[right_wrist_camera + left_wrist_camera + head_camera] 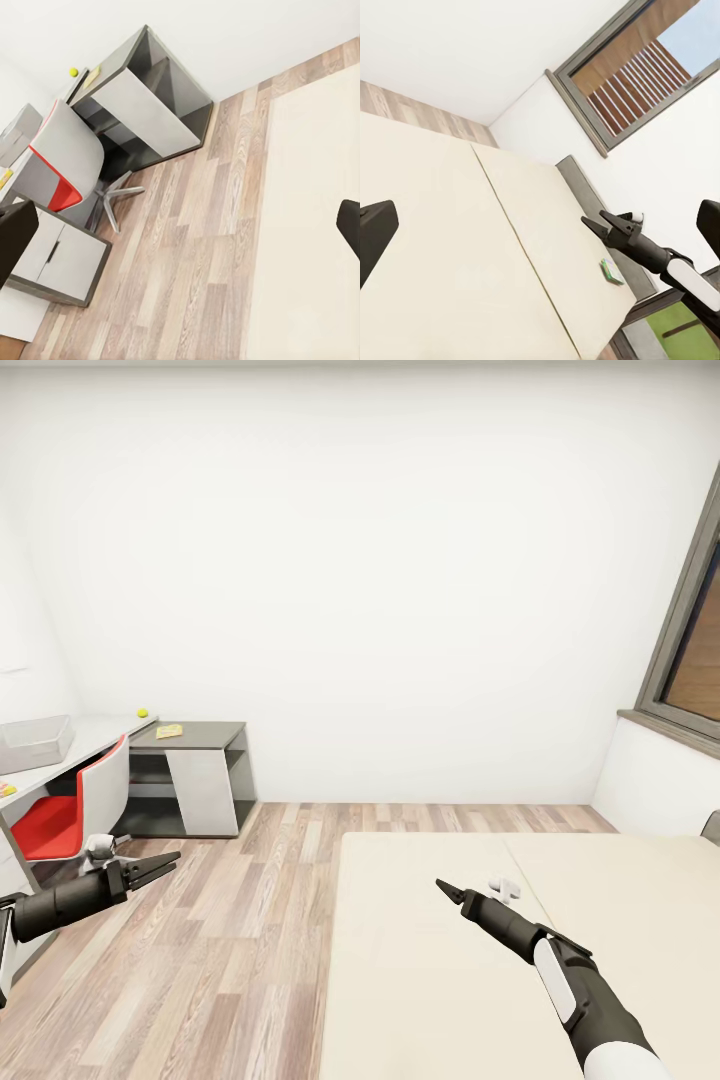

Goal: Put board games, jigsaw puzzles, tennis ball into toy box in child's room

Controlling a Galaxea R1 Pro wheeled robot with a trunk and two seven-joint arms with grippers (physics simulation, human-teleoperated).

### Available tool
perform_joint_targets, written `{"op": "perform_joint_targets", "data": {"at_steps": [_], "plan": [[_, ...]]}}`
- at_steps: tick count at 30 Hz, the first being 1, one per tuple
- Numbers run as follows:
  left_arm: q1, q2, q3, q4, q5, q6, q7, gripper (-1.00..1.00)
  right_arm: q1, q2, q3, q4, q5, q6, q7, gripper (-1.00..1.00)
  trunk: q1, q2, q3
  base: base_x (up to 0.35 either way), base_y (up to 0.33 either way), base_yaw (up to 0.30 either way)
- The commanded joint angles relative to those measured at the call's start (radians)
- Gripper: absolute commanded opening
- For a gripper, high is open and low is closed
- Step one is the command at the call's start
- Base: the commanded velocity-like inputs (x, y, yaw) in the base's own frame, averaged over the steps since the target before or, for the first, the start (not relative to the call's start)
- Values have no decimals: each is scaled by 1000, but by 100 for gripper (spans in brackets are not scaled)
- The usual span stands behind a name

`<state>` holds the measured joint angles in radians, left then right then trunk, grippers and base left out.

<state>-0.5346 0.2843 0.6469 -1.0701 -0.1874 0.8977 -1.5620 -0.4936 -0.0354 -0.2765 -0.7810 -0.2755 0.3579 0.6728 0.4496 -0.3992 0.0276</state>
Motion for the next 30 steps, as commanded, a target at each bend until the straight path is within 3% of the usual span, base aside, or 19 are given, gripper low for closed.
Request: {"op": "perform_joint_targets", "data": {"at_steps": [1, 18, 30], "plan": [[-1, 0, 2, -1, -11, 10, -9, 100, 0, 0, -2, 0, -8, 9, 2, 100, 0, -1, 0, 0, -18, 0], [-1, 0, 2, -1, -11, 10, -9, 100, 0, 0, -2, 0, -8, 9, 2, 100, 0, -1, 0, 0, -7, 0], [-1, 0, 2, -1, -11, 10, -9, 100, 0, 0, -2, 0, -8, 9, 2, 100, 0, -1, 0, 0, -192, 0]]}}
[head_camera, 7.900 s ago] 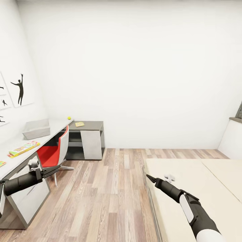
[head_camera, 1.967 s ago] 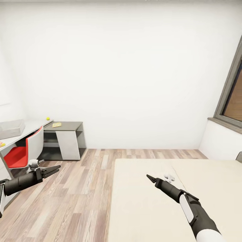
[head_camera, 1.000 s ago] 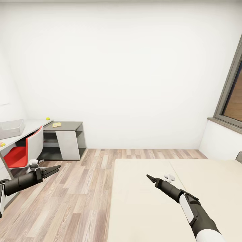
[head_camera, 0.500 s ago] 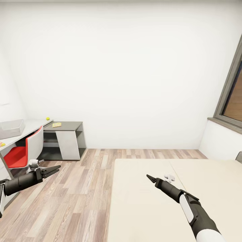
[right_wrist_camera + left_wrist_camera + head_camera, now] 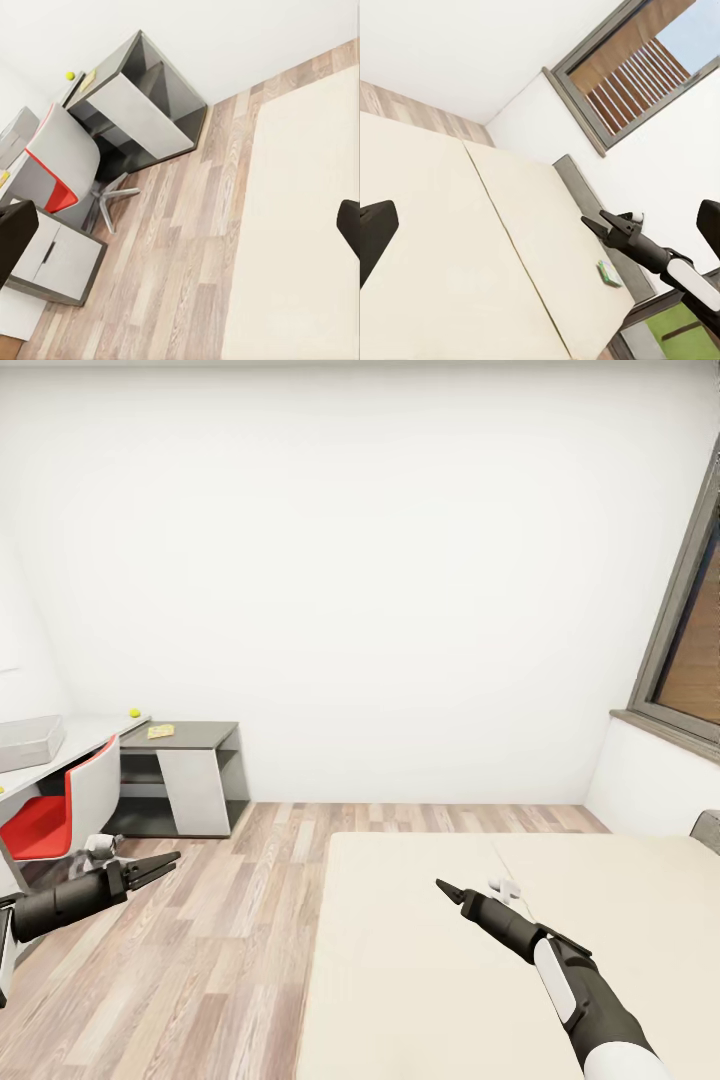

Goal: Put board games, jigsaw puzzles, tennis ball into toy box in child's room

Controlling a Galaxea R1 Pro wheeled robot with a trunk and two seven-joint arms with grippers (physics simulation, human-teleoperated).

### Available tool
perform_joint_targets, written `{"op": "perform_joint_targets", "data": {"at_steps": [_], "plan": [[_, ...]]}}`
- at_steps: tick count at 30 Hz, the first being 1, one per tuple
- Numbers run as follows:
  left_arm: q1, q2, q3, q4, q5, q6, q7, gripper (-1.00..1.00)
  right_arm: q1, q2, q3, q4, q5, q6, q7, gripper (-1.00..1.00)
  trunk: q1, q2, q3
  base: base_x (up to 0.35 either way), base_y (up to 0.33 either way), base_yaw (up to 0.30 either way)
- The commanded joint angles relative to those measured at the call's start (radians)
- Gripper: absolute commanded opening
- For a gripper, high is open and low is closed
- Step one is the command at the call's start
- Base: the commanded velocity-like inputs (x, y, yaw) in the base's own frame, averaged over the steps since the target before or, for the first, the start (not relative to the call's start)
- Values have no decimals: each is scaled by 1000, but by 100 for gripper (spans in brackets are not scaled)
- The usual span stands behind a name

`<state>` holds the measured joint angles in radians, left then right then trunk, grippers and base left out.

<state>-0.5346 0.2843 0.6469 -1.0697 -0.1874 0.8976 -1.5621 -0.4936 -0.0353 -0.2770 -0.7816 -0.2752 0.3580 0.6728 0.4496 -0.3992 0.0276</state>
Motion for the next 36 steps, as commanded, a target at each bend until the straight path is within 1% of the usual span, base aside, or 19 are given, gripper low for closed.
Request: {"op": "perform_joint_targets", "data": {"at_steps": [1, 36], "plan": [[-1, -1, 2, -1, -11, 10, -9, 100, 0, 0, -1, 0, -9, 9, 2, 100, 0, -1, 0, 0, -238, 0], [-1, -1, 2, -1, -11, 10, -9, 100, 0, 0, -2, 0, -9, 9, 2, 100, 0, -1, 0, 0, -243, 0]]}}
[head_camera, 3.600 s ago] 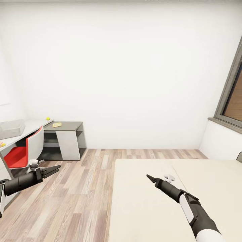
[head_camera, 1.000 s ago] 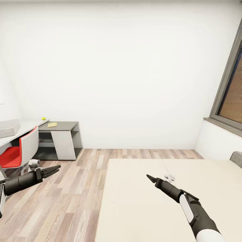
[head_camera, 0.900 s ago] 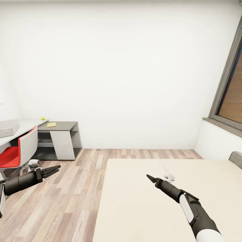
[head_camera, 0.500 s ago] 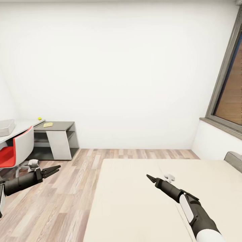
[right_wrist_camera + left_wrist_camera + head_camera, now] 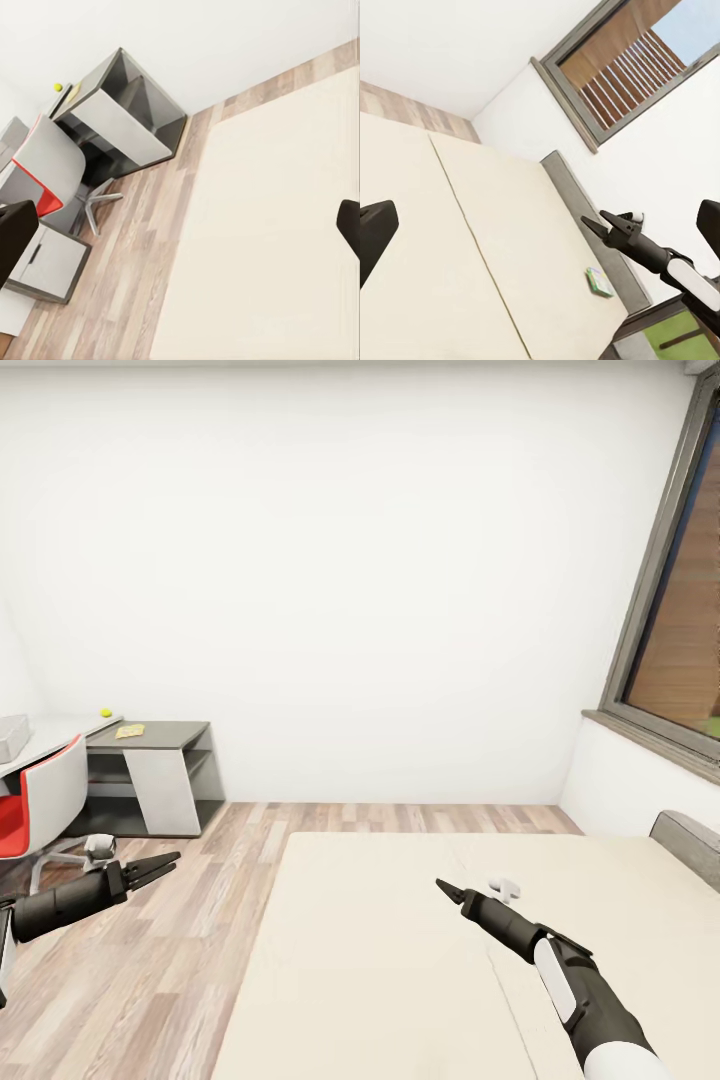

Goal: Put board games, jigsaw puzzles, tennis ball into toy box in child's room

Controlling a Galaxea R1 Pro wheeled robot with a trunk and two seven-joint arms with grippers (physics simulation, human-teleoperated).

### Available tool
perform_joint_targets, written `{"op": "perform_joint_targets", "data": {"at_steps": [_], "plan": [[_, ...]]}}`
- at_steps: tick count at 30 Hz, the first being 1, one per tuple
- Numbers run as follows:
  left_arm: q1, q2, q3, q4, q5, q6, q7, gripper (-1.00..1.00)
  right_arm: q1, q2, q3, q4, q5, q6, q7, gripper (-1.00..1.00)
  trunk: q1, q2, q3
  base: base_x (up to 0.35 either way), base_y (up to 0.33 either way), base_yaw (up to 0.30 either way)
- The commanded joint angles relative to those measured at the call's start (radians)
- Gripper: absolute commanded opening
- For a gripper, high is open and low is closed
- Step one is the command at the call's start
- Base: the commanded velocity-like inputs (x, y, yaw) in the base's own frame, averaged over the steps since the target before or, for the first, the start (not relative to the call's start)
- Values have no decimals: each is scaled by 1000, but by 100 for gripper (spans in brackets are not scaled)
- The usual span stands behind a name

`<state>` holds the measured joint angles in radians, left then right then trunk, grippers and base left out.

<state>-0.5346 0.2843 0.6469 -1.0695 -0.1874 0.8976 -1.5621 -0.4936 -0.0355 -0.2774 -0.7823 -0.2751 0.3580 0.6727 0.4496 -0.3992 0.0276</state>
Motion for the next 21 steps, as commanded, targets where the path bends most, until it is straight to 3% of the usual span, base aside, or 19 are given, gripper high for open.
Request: {"op": "perform_joint_targets", "data": {"at_steps": [1, 21], "plan": [[-1, -1, 2, -1, -11, 10, -9, 100, 0, 0, -2, 0, -9, 9, 2, 100, 0, -1, 0, 0, -243, 0], [-1, -1, 2, -1, -11, 10, -9, 100, 0, 0, -1, 0, -9, 9, 2, 100, 0, -1, 0, 0, -228, 0]]}}
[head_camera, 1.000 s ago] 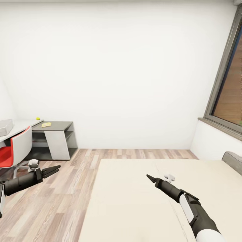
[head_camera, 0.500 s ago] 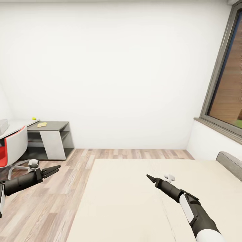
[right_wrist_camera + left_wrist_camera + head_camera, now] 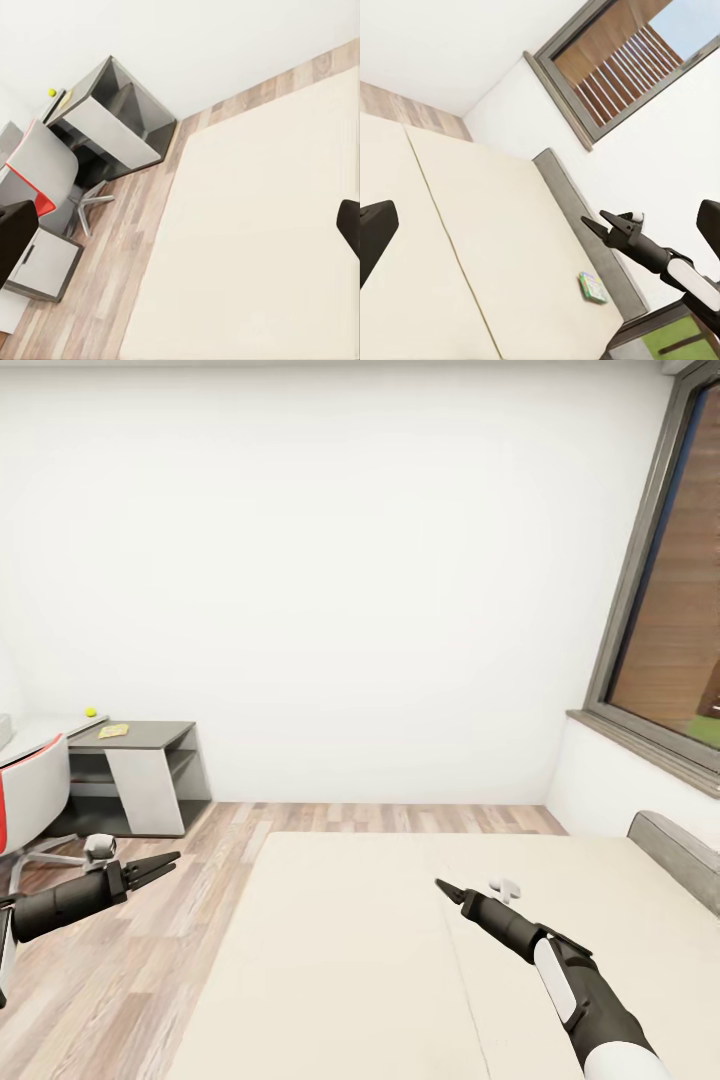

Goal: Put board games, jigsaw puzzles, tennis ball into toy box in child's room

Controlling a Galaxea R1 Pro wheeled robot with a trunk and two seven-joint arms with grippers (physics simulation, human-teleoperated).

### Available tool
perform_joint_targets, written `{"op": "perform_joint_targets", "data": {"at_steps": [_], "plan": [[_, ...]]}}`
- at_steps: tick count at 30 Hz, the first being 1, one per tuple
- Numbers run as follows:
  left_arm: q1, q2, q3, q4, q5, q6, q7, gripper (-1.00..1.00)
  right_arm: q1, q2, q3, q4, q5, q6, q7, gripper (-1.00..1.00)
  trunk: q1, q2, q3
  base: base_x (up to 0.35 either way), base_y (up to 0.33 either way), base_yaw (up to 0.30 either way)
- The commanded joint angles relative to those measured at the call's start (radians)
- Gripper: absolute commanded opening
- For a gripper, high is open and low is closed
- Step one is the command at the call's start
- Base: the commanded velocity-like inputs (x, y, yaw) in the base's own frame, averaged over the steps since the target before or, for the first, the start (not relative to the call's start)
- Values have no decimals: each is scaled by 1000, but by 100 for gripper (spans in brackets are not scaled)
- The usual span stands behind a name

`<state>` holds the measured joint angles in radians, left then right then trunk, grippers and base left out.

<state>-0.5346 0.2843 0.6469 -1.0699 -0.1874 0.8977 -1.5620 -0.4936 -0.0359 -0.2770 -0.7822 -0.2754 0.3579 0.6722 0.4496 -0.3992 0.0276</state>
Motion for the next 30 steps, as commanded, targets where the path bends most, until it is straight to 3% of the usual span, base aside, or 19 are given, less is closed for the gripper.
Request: {"op": "perform_joint_targets", "data": {"at_steps": [1, 30], "plan": [[-1, -1, 2, -1, -11, 10, -9, 100, 0, 0, -2, 0, -8, 9, 2, 100, 0, -1, 0, 0, -95, 0], [-1, -1, 2, -1, -11, 10, -9, 100, 0, 0, -2, 0, -8, 9, 3, 100, 0, -1, 0, -18, -9, 0]]}}
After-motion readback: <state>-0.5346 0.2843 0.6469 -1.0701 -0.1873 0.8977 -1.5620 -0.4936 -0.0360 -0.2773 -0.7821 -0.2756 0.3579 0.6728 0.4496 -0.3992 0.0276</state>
